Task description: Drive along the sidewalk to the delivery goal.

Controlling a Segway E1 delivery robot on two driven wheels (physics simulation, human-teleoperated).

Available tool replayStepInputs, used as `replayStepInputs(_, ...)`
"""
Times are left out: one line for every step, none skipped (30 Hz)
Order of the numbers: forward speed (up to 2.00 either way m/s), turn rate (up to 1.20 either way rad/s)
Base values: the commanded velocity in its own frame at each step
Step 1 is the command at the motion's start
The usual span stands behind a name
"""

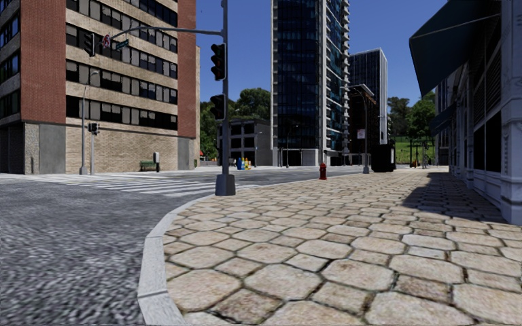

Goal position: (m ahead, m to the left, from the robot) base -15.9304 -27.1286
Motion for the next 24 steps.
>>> replayStepInputs(1.03,-1.2)
replayStepInputs(1.03,-1.2)
replayStepInputs(1.01,-1.2)
replayStepInputs(0.97,-1.2)
replayStepInputs(0.94,-1.2)
replayStepInputs(0.94,-1.2)
replayStepInputs(0.89,-1.2)
replayStepInputs(0.86,-1.2)
replayStepInputs(0.85,-1.2)
replayStepInputs(0.85,-1.19)
replayStepInputs(0.85,-1.19)
replayStepInputs(0.85,-1.1)
replayStepInputs(0.85,-1.06)
replayStepInputs(0.85,-0.17)
replayStepInputs(0.85,-0.05)
replayStepInputs(0.85,-0.05)
replayStepInputs(0.85,-0.02)
replayStepInputs(0.85,-0.01)
replayStepInputs(0.85,0.0)
replayStepInputs(0.85,0.0)
replayStepInputs(0.85,0.0)
replayStepInputs(0.85,0.0)
replayStepInputs(0.85,0.0)
replayStepInputs(0.85,0.0)
